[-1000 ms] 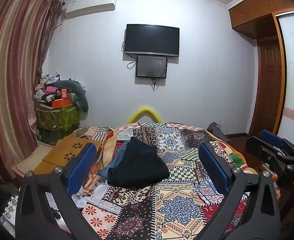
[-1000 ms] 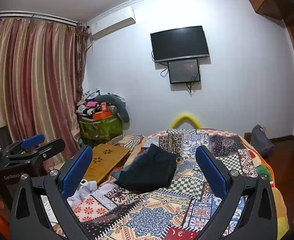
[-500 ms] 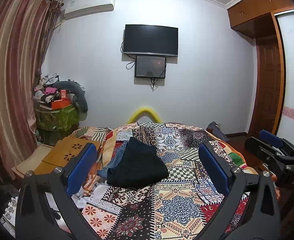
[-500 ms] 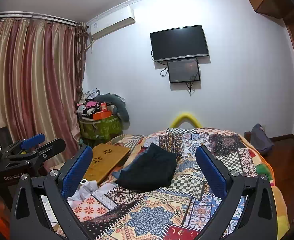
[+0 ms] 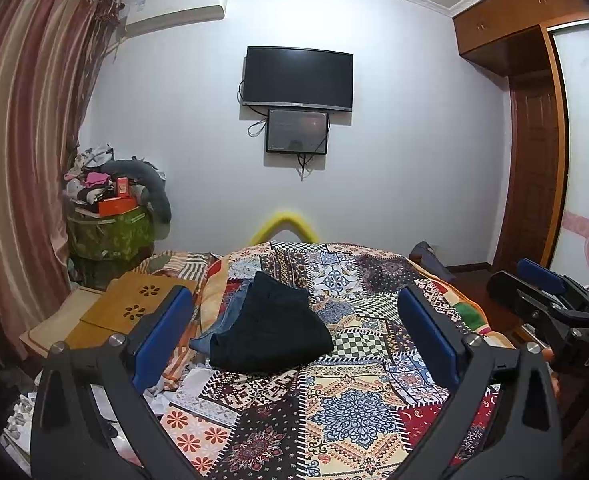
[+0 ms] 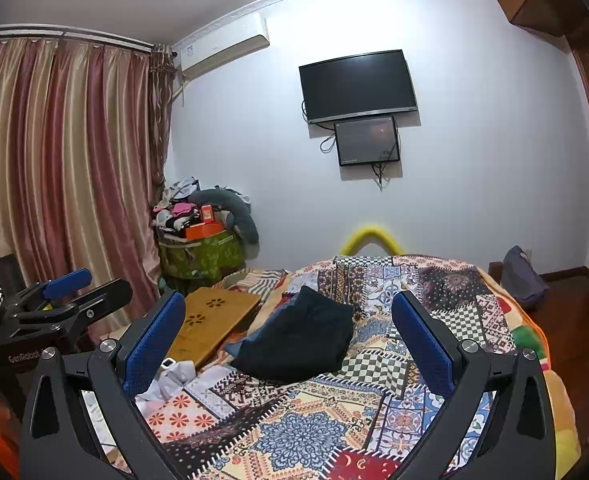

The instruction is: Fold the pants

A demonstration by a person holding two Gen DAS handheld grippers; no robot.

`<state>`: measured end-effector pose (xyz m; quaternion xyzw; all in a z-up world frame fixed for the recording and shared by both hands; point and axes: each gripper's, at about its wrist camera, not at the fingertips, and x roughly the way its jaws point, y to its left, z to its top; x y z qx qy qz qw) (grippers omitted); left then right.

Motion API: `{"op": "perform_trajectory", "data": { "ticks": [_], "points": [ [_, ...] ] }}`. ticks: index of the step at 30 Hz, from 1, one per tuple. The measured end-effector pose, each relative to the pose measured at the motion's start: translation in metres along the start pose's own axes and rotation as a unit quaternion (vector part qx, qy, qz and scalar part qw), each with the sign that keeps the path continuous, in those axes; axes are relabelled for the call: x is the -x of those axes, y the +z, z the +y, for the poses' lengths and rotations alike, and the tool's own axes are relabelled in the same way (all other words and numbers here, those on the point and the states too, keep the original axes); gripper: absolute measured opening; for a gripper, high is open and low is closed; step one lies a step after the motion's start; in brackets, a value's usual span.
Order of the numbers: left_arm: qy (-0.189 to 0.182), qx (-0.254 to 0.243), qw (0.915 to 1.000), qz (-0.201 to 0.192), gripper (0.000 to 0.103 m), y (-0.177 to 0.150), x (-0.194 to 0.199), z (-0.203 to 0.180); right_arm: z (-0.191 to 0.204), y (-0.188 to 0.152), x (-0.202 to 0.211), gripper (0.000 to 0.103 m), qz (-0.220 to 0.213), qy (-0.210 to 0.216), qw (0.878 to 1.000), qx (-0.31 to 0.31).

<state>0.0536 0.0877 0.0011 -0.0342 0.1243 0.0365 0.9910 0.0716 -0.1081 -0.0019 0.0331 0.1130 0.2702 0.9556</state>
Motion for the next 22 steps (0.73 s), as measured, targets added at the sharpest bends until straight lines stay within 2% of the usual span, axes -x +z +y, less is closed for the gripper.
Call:
{"op": "perform_trajectory", "data": {
  "ticks": [16,22],
  "points": [
    [-0.004,-0.006,0.9999,0.01,0.103,-0.0008,-0.0041,0.0033,-0.0025,-0.0019,-0.0016,0.102,0.008,-0.006,1.0,-0.007],
    [-0.018,-0.013,0.9996,0.014,0.103,-0.0025,-0.0054,0.0011,-0.0026,-0.0027,-0.0027,0.102,0.011,-0.006,1.0,-0.008]
  ]
}}
